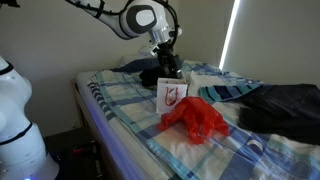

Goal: Pick up the rubber duck and put it in the gift bag

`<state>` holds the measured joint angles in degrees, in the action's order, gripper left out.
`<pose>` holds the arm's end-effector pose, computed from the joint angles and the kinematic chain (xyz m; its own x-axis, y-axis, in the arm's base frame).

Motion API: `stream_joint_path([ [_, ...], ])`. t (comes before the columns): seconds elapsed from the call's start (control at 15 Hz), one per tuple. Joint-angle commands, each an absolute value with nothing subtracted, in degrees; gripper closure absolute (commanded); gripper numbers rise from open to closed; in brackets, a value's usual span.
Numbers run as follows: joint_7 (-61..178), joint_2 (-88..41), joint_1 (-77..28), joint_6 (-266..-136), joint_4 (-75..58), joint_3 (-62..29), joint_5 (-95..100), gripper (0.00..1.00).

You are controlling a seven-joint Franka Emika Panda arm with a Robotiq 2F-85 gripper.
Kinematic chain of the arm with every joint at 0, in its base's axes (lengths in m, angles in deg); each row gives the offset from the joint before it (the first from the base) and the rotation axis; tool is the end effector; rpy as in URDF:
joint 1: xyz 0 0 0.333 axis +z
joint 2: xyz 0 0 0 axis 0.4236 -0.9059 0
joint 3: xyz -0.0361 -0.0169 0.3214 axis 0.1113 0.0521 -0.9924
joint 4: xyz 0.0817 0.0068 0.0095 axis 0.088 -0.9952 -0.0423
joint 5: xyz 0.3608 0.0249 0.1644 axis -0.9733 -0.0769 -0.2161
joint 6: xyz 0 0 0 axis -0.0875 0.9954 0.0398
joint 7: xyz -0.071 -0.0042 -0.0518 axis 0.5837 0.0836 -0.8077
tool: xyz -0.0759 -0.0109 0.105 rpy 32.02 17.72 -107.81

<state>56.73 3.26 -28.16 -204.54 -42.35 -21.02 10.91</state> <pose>0.5381 -0.0248 0.4817 0.9261 0.0032 0.3774 -0.0518 -0.9894 0.1356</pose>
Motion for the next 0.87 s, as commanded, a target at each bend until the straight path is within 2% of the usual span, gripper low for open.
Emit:
stream_joint_path([
  [0.0, 56.4, 5.5, -27.9, -205.1, -42.4, -21.0, 11.1, 0.0],
  [0.8, 57.0, 9.9, -28.0, -204.8, -42.1, -21.1, 10.7, 0.0],
])
